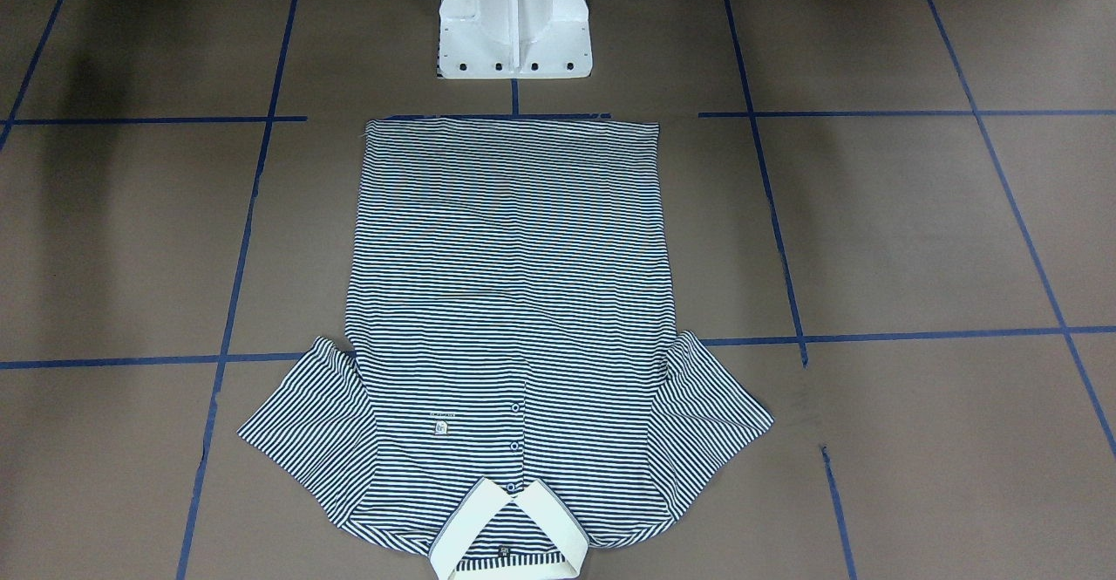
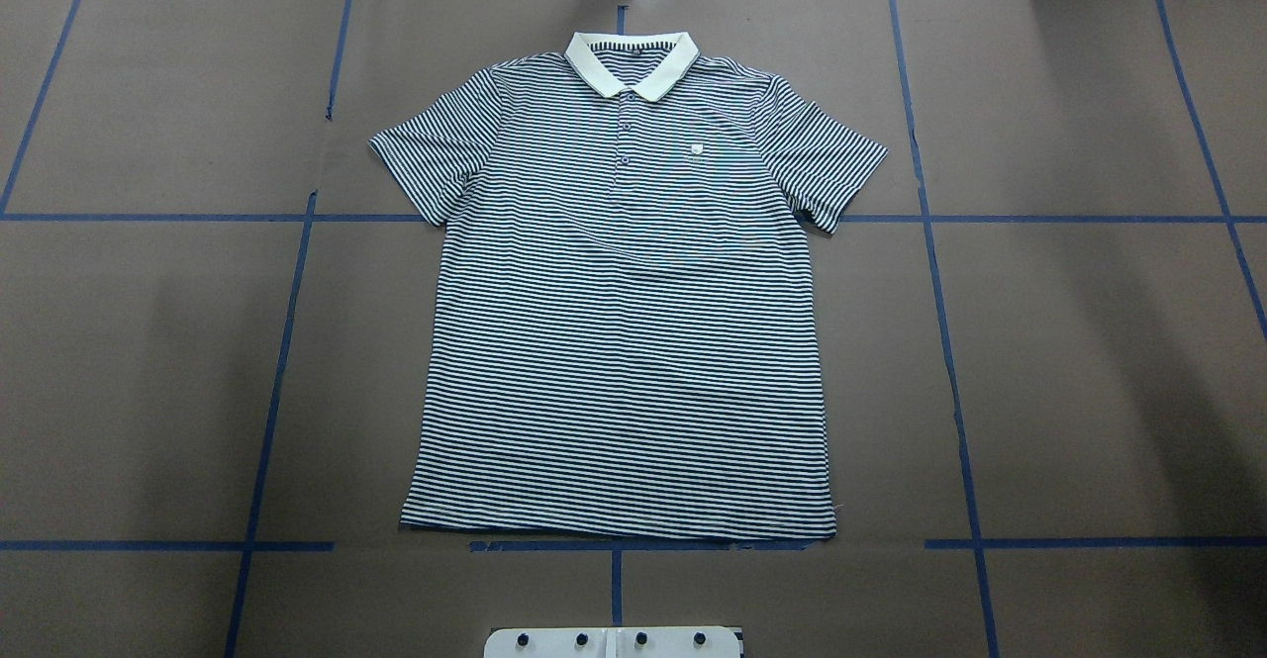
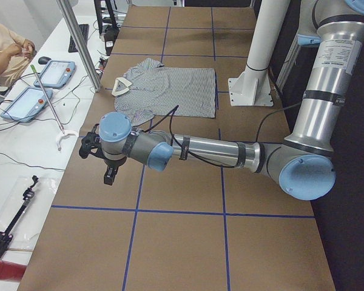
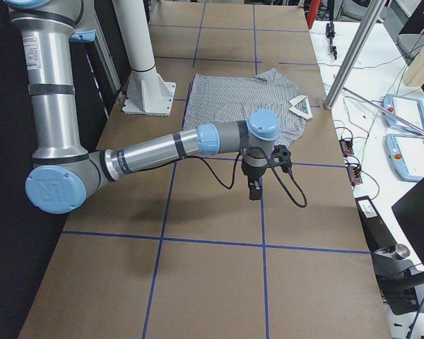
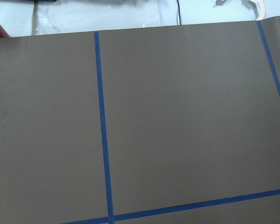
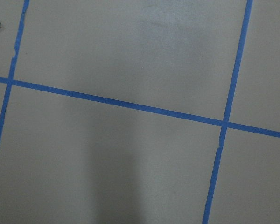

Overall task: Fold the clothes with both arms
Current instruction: 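Move the right gripper toward the shirt shoulder nearest it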

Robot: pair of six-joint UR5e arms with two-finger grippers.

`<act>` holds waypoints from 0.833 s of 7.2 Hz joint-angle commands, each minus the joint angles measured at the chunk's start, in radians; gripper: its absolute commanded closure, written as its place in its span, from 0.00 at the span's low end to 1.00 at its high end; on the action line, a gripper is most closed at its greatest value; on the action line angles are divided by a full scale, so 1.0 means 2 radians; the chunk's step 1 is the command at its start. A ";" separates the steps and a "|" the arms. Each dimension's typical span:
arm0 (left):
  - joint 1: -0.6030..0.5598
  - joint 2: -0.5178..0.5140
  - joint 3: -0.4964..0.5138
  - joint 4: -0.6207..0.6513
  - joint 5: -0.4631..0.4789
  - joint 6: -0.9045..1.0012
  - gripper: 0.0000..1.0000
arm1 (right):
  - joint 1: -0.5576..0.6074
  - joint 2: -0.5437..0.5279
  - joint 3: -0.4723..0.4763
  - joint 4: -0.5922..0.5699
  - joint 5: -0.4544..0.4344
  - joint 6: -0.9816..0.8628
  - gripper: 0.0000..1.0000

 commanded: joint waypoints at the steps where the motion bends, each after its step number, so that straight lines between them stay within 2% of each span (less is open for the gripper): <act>1: 0.002 0.008 -0.024 -0.005 0.003 0.001 0.00 | 0.000 0.002 -0.004 0.002 0.002 0.011 0.00; 2: 0.015 0.032 -0.073 -0.003 0.019 -0.001 0.00 | 0.000 0.004 -0.003 0.015 0.018 0.046 0.00; 4: 0.016 0.067 -0.073 -0.009 0.018 0.000 0.00 | 0.000 0.004 -0.003 0.038 0.022 0.071 0.00; 5: 0.019 0.086 -0.083 -0.009 0.014 0.000 0.00 | -0.001 0.005 -0.014 0.038 0.050 0.071 0.00; 6: 0.018 0.122 -0.121 -0.009 0.013 0.001 0.00 | -0.002 0.005 -0.032 0.046 0.085 0.070 0.00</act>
